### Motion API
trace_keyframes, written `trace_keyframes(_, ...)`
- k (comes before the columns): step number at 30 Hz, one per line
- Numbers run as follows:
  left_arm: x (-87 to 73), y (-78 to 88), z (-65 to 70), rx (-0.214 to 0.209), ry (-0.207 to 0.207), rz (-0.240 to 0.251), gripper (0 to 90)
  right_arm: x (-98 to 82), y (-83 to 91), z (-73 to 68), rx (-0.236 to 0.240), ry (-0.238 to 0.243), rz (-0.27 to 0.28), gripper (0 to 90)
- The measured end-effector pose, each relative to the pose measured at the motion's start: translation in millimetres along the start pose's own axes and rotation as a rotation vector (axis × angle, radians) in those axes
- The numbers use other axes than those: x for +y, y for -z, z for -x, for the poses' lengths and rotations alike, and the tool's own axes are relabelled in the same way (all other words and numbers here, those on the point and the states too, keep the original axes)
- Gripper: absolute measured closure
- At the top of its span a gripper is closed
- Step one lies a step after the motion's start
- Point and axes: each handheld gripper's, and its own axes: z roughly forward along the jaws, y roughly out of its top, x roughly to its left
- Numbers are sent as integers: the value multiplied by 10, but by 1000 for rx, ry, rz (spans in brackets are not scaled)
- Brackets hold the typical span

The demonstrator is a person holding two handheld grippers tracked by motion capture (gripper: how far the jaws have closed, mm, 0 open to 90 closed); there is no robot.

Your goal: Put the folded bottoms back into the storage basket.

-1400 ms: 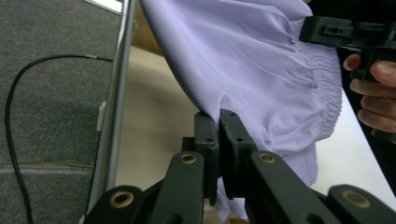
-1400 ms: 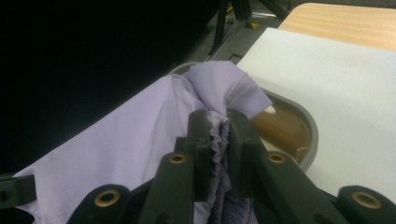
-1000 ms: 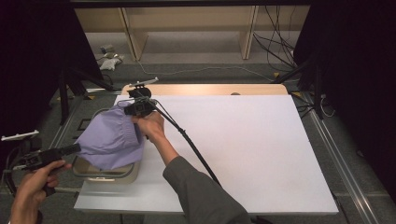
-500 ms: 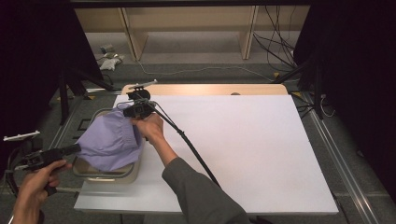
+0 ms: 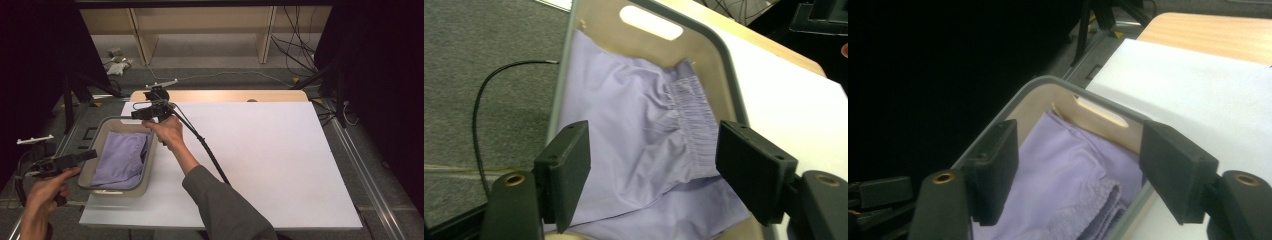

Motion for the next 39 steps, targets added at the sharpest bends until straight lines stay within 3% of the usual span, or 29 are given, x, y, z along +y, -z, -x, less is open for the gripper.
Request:
trace_keyframes(11, -10, -112, 213, -41, -32, 1, 224, -6, 269, 211, -12, 4, 30, 244)
trace_keyframes(27, -108, -380, 634, -87, -112, -6, 210, -56, 793, 517, -45, 42, 88, 192)
trace_keyframes(39, -175, -481, 842, -133, -145, 6, 196, -166, 1143, 768, -61, 47, 123, 167)
